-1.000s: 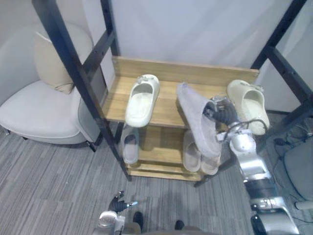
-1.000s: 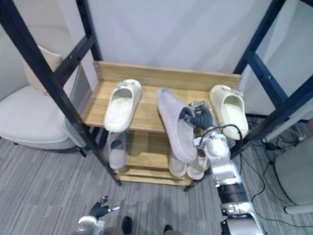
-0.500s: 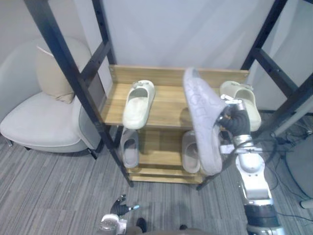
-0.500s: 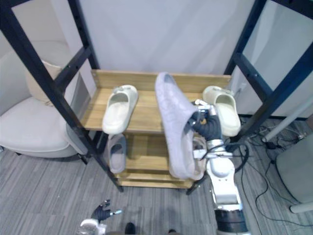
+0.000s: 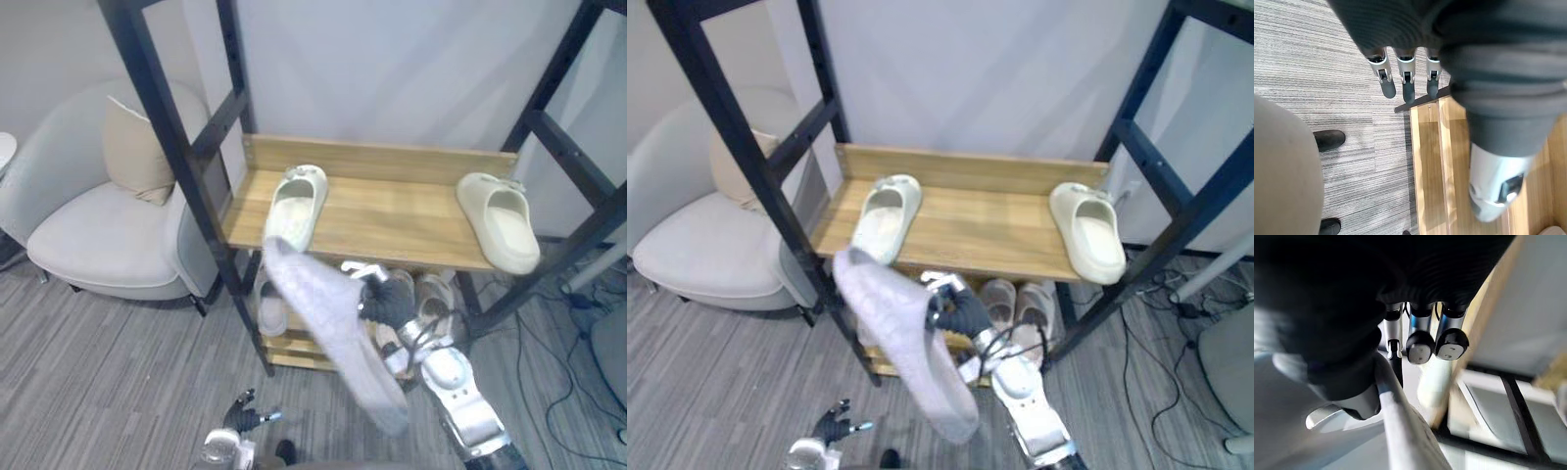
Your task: Organize the slippers on the shoe rack
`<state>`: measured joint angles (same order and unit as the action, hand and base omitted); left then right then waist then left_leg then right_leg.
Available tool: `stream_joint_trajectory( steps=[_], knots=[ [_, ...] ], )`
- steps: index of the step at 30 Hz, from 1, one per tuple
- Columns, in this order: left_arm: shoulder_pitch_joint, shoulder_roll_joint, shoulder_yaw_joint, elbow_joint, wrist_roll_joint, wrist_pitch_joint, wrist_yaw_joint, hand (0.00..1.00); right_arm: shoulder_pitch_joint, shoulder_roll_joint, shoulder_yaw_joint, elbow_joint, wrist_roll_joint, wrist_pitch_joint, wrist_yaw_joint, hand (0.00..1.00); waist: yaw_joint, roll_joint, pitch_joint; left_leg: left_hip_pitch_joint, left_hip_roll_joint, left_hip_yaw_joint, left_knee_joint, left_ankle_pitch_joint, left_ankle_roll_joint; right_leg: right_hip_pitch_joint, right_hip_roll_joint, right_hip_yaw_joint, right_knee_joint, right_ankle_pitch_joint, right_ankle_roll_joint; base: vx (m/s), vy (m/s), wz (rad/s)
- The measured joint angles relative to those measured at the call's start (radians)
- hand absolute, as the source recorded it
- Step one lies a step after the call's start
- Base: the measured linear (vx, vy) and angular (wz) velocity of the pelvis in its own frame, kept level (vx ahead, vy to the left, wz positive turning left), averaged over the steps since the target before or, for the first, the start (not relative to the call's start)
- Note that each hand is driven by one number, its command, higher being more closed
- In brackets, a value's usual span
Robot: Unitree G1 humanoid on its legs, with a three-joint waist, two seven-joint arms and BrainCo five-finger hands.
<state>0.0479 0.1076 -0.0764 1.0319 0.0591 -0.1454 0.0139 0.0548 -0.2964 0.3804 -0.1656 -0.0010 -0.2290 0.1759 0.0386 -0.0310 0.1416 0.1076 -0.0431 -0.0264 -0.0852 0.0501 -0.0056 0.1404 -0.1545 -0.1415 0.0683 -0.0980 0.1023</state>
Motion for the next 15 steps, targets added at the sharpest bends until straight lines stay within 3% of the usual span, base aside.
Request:
stream_joint_trajectory(
  steps=[3, 5, 8, 15],
  knots=[
    [-0.054, 0.005, 0.0, -0.004, -0.001, -0.006, 0.003, 0.0, -0.095, -0.045, 0.073, 0.086, -0.014, 0.002, 0.004, 1.0, 0.022, 0.012, 0.082, -0.143, -0.01, -0.03, 0.211, -0.069, -0.003, -0.096, -0.018, -0.022, 0.156, -0.055, -0.015, -0.13, -0.012, 0.4],
    [-0.104, 0.004, 0.001, -0.026, -0.006, -0.014, 0.005, 0.0, -0.203, -0.07, 0.076, 0.137, -0.044, 0.003, -0.006, 1.0, 0.022, 0.043, 0.174, -0.283, -0.008, -0.058, 0.396, -0.123, -0.009, -0.186, -0.018, -0.044, 0.283, -0.096, -0.019, -0.23, -0.005, 0.42],
    [-0.141, 0.01, 0.001, -0.065, -0.035, -0.024, 0.023, 0.0, -0.292, -0.083, 0.075, 0.191, -0.091, 0.009, -0.045, 1.0, 0.028, 0.057, 0.25, -0.405, -0.018, -0.069, 0.516, -0.161, -0.019, -0.321, -0.039, -0.048, 0.447, -0.162, -0.029, -0.26, -0.008, 0.25],
    [-0.166, 0.049, 0.0, -0.09, -0.061, -0.03, 0.062, 0.0, -0.434, -0.153, 0.041, 0.294, -0.158, 0.017, -0.139, 1.0, 0.026, 0.085, 0.309, -0.631, -0.015, -0.061, 0.66, -0.171, -0.027, -0.554, -0.057, -0.028, 0.612, -0.191, -0.036, -0.19, 0.025, -0.04]
  ],
)
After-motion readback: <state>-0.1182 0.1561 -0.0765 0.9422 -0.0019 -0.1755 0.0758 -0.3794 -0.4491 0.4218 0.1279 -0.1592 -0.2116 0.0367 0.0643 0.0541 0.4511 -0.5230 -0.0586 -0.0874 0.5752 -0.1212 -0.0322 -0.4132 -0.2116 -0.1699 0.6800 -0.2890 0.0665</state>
